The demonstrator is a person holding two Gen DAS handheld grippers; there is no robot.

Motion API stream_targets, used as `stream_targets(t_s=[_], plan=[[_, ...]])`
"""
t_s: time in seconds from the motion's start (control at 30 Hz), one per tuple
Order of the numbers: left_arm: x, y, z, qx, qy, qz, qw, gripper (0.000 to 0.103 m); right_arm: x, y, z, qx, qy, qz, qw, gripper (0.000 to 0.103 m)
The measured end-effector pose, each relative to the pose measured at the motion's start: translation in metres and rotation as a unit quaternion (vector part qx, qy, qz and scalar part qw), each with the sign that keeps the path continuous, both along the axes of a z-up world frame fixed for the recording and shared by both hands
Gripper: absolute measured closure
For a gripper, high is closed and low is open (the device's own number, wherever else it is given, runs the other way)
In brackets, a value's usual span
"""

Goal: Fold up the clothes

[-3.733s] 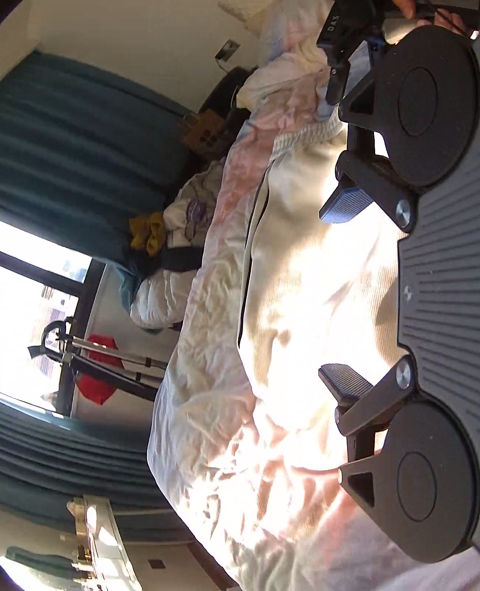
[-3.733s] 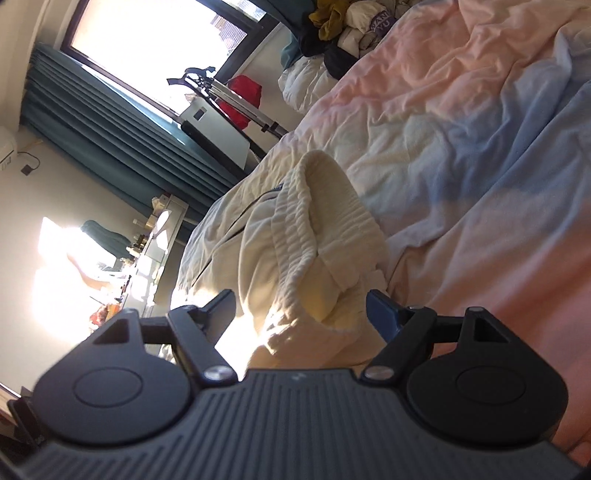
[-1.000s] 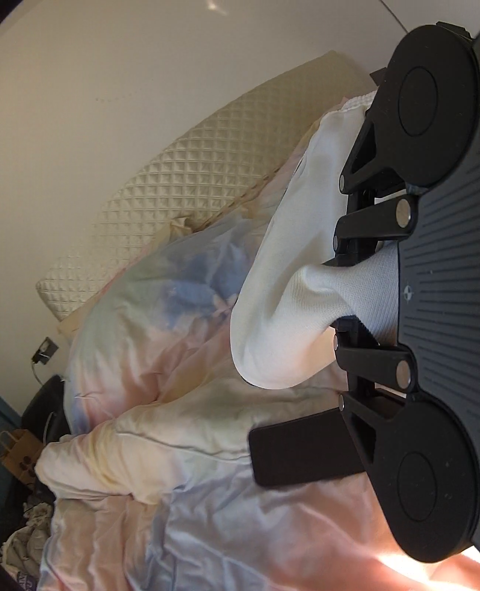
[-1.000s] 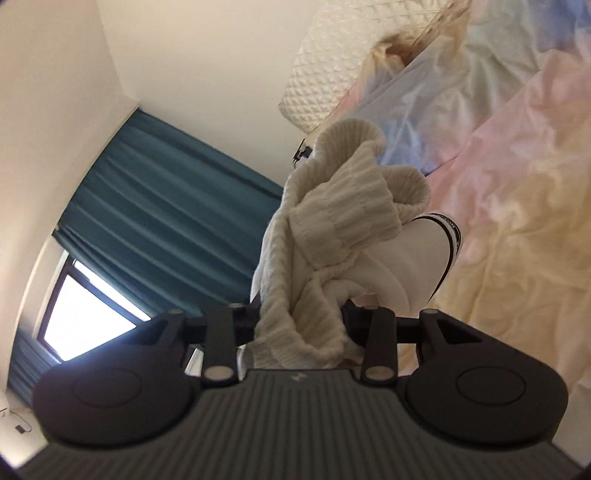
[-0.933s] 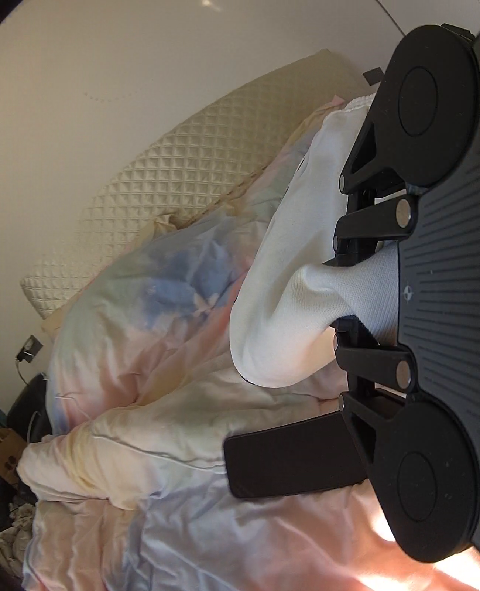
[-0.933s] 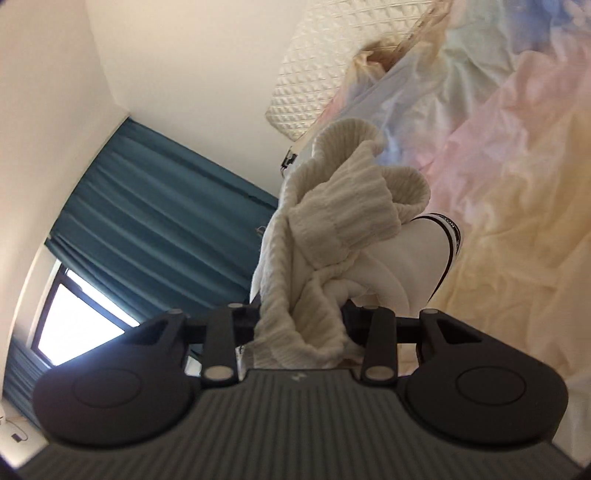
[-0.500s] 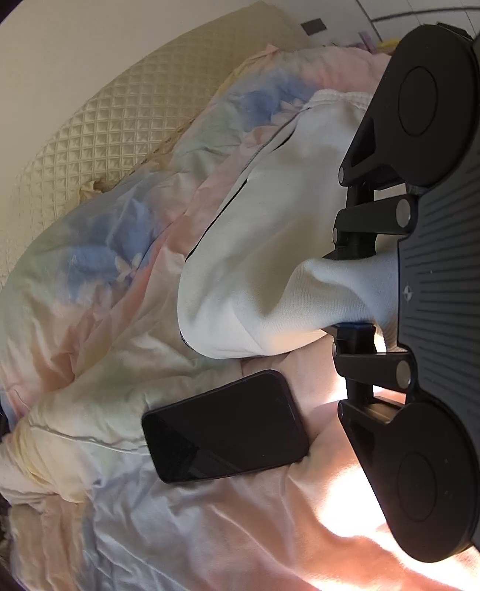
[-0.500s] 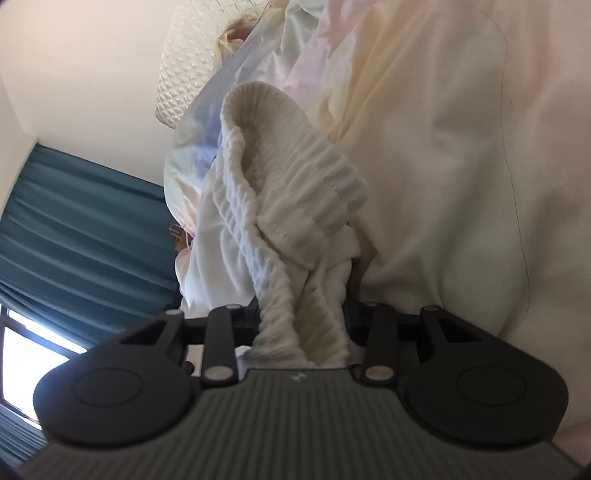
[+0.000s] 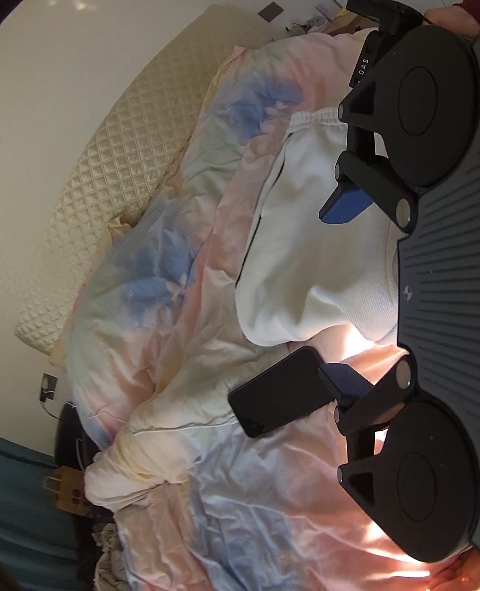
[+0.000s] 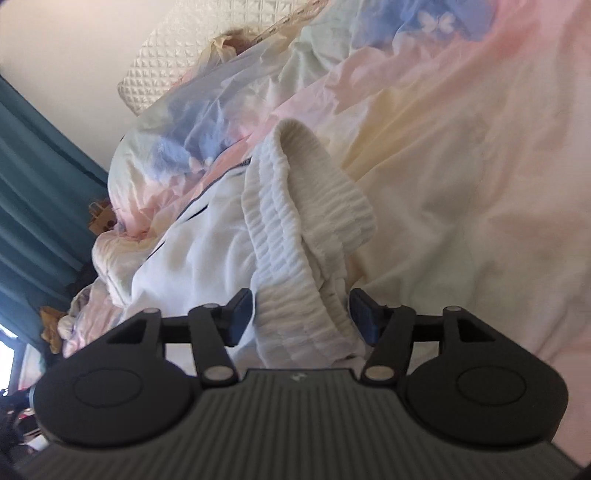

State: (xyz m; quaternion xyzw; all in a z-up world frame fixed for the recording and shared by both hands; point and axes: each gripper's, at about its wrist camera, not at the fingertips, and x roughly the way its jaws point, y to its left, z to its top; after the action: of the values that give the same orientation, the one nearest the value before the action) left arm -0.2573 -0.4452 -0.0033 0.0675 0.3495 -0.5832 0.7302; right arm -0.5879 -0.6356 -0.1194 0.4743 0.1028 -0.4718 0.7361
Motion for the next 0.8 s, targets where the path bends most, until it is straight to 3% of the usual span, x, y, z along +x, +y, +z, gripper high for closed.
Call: stream_targets(t_s=[0.07, 0.33, 0.53, 0.67, 0.8], plan=[[-0.008, 0.017, 0.018, -0.014, -0.019, 0.002, 0.9997, 0.011, -0.007, 0.008, 0.008, -0.011, 0.008, -0.016, 1.000, 0.026], [-0.049, 0.077, 0.074, -0.046, -0.103, 0.031, 0.9932, 0.000, -0.004, 0.068, 0.070, -0.094, 0.046, 0.018, 0.994, 0.025], [-0.077, 0.119, 0.102, -0.057, -0.134, 0.043, 0.9885, 0.000, 0.015, 0.131, 0.125, -0.171, 0.081, 0.061, 0.980, 0.024], [-0.088, 0.151, 0.111, -0.064, -0.128, 0.047, 0.9886, 0.000, 0.027, 0.169, 0.139, -0.198, 0.092, 0.090, 0.972, 0.024], [-0.102, 0.176, 0.113, -0.064, -0.153, 0.065, 0.9839, 0.000, 0.034, 0.203, 0.148, -0.230, 0.115, 0.113, 0.960, 0.025]])
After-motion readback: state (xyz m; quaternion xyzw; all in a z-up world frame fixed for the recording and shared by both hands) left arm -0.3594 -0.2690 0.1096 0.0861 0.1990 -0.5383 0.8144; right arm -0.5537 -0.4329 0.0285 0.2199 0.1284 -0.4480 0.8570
